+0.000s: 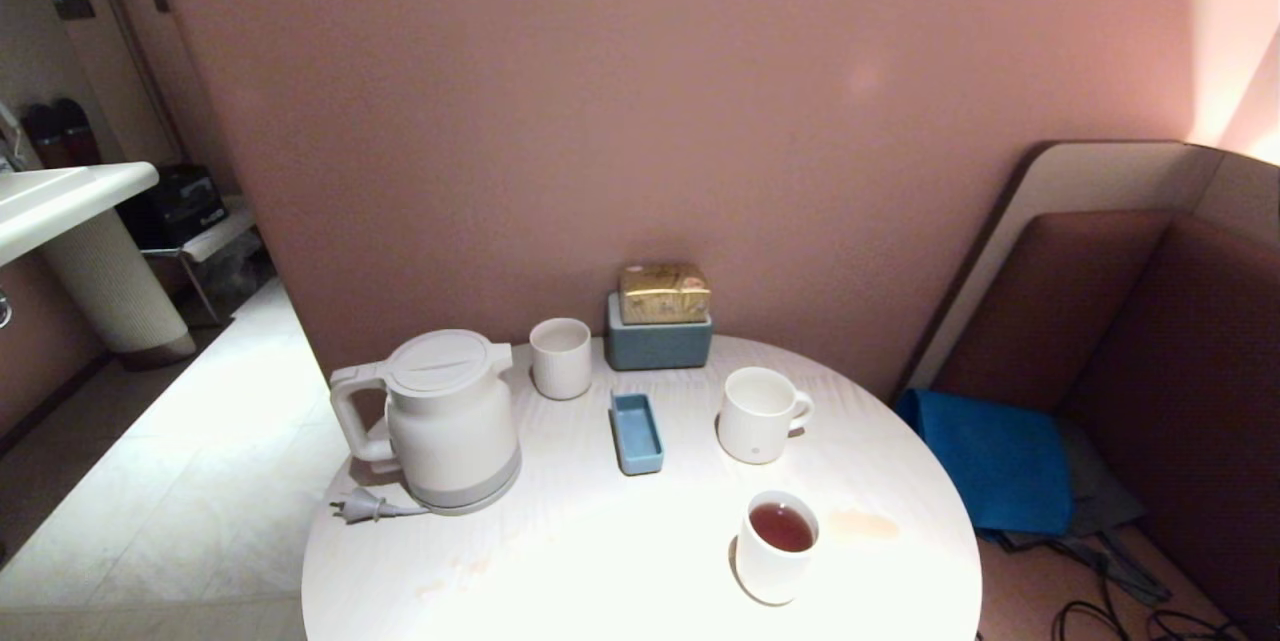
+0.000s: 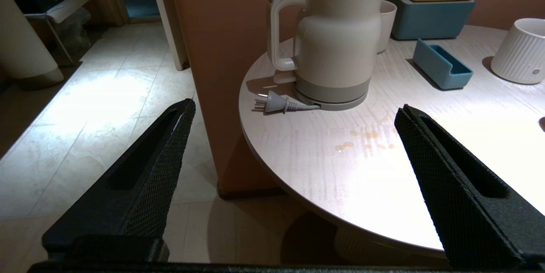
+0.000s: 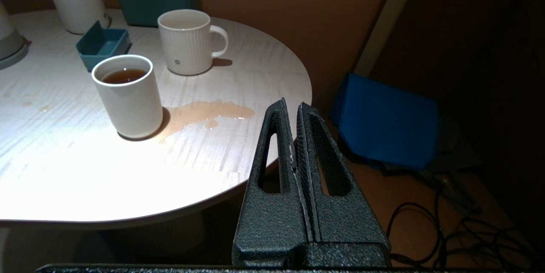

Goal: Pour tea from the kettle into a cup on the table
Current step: Pick up the cup

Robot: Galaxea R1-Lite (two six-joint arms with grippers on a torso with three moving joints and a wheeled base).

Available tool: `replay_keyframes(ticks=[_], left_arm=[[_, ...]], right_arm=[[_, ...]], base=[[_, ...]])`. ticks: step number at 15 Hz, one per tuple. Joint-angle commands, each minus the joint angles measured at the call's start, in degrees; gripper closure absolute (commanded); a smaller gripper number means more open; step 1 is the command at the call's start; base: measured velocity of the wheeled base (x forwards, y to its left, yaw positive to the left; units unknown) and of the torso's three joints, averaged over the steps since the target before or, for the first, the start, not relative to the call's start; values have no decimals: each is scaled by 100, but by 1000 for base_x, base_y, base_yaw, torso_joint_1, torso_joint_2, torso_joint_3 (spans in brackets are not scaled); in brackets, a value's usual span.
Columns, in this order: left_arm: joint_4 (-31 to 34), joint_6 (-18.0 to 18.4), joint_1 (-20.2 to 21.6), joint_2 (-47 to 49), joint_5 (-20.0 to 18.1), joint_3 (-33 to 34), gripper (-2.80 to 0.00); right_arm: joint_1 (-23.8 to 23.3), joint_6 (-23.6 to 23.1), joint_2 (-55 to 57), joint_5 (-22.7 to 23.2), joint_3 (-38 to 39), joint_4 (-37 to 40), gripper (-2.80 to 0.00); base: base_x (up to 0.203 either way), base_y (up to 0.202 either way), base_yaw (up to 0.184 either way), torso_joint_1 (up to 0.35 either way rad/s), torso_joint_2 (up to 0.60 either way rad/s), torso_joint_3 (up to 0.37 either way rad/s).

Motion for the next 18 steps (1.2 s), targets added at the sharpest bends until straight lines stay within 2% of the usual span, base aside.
replay_keyframes(ticks=[1, 5, 6, 18], left_arm=[[-3, 0, 0, 15, 6, 0, -280], [-3, 0, 0, 15, -3, 0, -280], [-3, 0, 0, 15, -3, 0, 0], [-3, 0, 0, 10, 0, 0, 0]], right_arm=[[1, -3, 7, 3, 0, -1, 0], [1, -3, 7, 3, 0, -1, 0], [1, -3, 7, 3, 0, -1, 0], [1, -3, 7, 3, 0, -1, 0]], base=[[0, 0, 0, 0, 0, 0], [0, 0, 0, 0, 0, 0], [0, 0, 0, 0, 0, 0], [0, 0, 0, 0, 0, 0]])
